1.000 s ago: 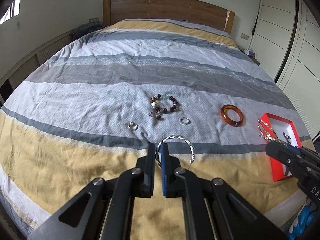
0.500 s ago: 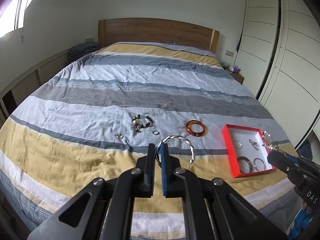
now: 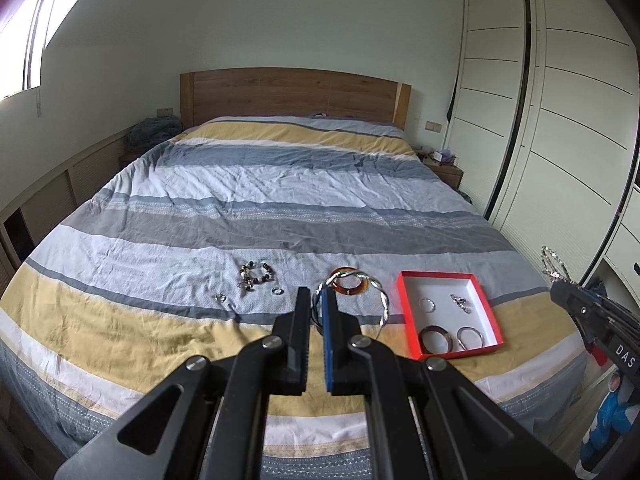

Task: Organize jewelry
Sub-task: 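Carry the held hoop and necklace over to the red box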

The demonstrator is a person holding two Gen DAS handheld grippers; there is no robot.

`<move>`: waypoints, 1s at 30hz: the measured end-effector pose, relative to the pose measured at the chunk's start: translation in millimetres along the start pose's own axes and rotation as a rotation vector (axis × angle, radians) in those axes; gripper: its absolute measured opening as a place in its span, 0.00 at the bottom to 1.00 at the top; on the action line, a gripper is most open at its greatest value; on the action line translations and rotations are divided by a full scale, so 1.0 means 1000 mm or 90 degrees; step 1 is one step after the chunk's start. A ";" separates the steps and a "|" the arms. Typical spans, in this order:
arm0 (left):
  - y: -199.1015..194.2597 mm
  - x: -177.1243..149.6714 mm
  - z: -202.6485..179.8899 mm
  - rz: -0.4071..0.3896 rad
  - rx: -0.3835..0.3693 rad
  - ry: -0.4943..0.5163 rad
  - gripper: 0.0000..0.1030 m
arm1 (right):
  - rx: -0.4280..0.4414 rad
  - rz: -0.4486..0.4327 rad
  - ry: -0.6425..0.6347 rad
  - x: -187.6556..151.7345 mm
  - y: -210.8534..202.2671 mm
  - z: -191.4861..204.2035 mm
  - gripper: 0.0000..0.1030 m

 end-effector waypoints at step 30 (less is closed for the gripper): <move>0.073 0.087 -0.014 -0.006 0.031 0.054 0.04 | -0.068 0.001 0.011 0.052 0.044 -0.111 0.12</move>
Point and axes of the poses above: each gripper's, at about its wrist camera, not at the fingertips, and y roughly the way its jaws point, z to its left, x to its top, the point moved 3 cm from there along y, roughly the way its jaws point, and after that the axes turned 1 degree about -y, right-handed, at the moved point
